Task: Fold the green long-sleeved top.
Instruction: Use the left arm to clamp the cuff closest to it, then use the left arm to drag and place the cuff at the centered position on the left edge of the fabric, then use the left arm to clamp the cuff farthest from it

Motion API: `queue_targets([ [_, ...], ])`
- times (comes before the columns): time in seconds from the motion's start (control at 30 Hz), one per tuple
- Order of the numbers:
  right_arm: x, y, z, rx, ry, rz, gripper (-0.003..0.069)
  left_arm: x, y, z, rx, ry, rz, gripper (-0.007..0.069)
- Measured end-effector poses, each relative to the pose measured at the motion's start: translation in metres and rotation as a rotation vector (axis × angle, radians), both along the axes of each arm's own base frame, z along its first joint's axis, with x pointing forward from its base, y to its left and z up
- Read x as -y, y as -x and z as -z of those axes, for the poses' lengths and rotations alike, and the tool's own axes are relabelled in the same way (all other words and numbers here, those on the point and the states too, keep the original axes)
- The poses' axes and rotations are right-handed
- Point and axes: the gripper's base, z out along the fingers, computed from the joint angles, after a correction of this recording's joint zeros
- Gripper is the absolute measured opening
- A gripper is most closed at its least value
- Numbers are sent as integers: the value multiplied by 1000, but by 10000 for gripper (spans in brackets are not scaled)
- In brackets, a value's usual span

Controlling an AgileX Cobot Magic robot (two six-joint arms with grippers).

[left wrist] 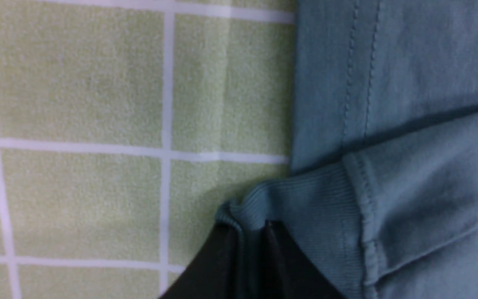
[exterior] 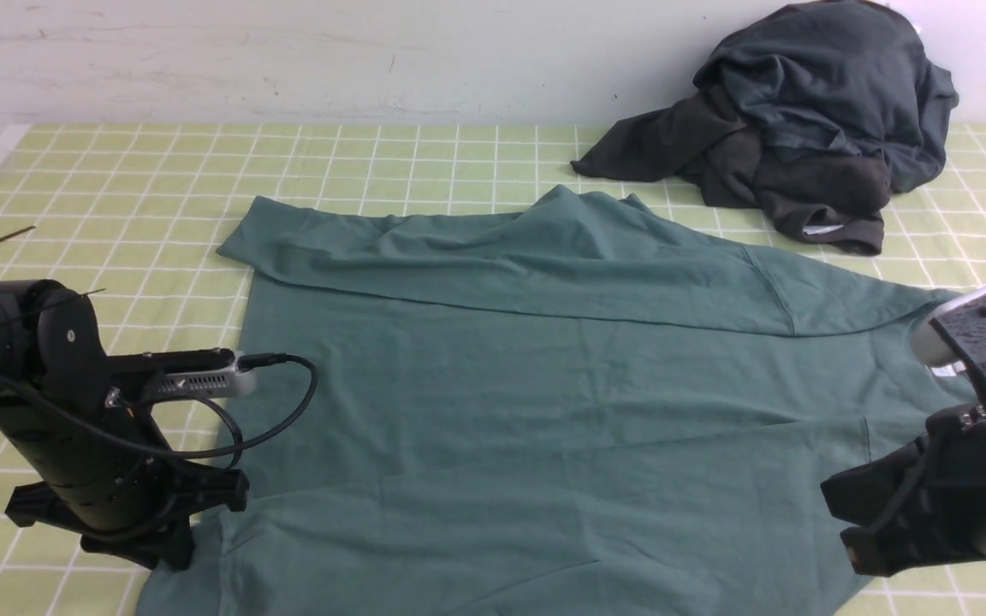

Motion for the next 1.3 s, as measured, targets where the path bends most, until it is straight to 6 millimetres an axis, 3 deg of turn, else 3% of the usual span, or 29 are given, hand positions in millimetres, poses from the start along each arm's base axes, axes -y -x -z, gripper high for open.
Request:
queue_targets([
  [0.07,0,0,0,0,0,0,-8,3,-2,-7,15,0,21,37],
  [0.13,0,0,0,0,1,-1,-8,10,-5,-26,71,3,63,37],
  [0.2,0,0,0,0,1,-1,-8,25,-10,-65,189,16,132,37],
  [0.23,0,0,0,0,1,-1,-8,26,-10,-69,198,17,138,37],
  [0.3,0,0,0,1,3,-3,-8,41,-13,-116,346,41,189,37],
  [0.33,0,0,0,1,3,-3,-8,41,-12,-118,349,42,192,37],
  [0.4,1,0,0,7,12,-6,-8,49,-13,-163,487,67,213,37],
  [0.43,1,0,0,9,13,-6,-8,49,-13,-165,494,68,214,37],
  [0.47,1,-1,0,11,18,-7,-8,50,-14,-183,545,72,217,37],
  [0.57,1,-1,0,15,23,-9,-8,47,-17,-198,596,43,226,37],
  [0.67,1,-1,0,17,27,-11,-8,43,-23,-194,591,25,215,37],
  [0.73,2,-1,0,18,31,-12,-8,37,-38,-178,549,8,192,37],
  [0.93,2,-1,0,19,31,-12,-8,9,-109,-91,364,-32,98,43],
  [1.0,2,-1,0,20,31,-12,-8,-3,-139,-66,301,-45,76,84],
  [1.1,2,-1,0,25,30,-10,-8,-15,-169,-53,273,-50,54,160],
  [1.17,2,-2,-1,30,29,-9,-8,-20,-182,-54,286,-53,43,198],
  [1.3,2,-4,-2,53,28,-2,-8,-33,-228,-42,346,-54,-12,309],
])
